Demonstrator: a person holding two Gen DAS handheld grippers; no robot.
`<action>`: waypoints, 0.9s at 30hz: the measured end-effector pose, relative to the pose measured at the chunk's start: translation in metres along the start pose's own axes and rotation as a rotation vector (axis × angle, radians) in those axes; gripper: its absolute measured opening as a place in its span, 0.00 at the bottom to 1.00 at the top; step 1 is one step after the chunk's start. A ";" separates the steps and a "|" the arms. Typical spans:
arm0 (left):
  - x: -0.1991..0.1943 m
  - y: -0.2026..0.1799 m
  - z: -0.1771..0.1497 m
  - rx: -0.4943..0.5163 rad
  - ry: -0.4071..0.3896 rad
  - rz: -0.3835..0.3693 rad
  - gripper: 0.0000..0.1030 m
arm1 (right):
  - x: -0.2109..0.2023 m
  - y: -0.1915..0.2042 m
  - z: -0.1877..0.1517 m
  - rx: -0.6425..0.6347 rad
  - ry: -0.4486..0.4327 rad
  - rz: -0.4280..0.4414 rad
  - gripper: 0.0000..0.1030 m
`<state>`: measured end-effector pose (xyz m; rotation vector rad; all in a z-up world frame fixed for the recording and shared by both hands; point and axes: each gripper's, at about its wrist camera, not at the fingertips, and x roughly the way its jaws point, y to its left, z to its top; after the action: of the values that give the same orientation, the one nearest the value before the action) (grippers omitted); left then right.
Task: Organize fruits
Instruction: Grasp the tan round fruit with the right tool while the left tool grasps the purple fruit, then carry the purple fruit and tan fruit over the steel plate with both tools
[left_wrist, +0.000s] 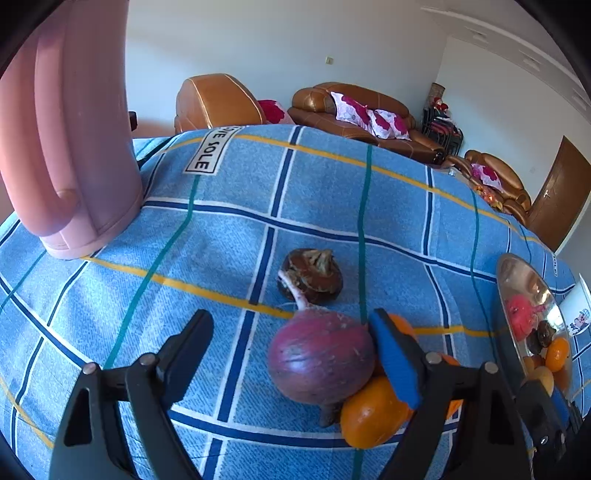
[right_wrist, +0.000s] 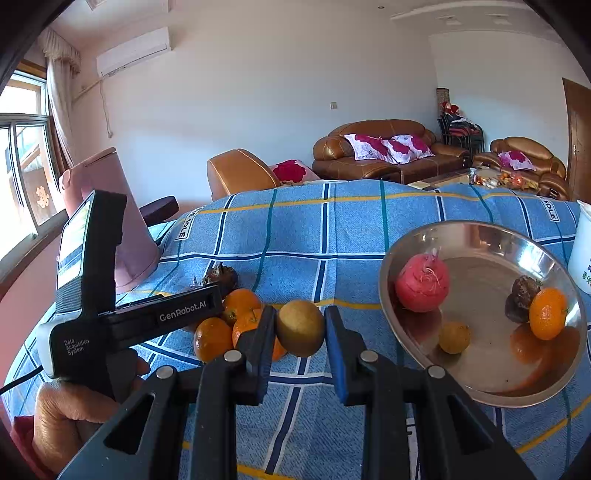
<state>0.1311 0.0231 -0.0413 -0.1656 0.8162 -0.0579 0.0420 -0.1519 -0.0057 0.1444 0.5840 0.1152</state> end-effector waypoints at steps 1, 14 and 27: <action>-0.001 0.002 -0.002 -0.011 0.007 -0.030 0.76 | -0.001 0.000 -0.001 -0.003 -0.002 -0.002 0.28; 0.002 0.003 -0.007 0.010 0.050 -0.014 0.55 | -0.001 0.003 -0.004 -0.012 -0.003 -0.017 0.28; -0.008 0.007 -0.009 -0.016 -0.007 0.019 0.54 | -0.009 0.002 -0.003 -0.026 -0.052 -0.050 0.28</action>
<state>0.1189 0.0303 -0.0425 -0.1726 0.8115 -0.0328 0.0327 -0.1511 -0.0030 0.1070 0.5338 0.0700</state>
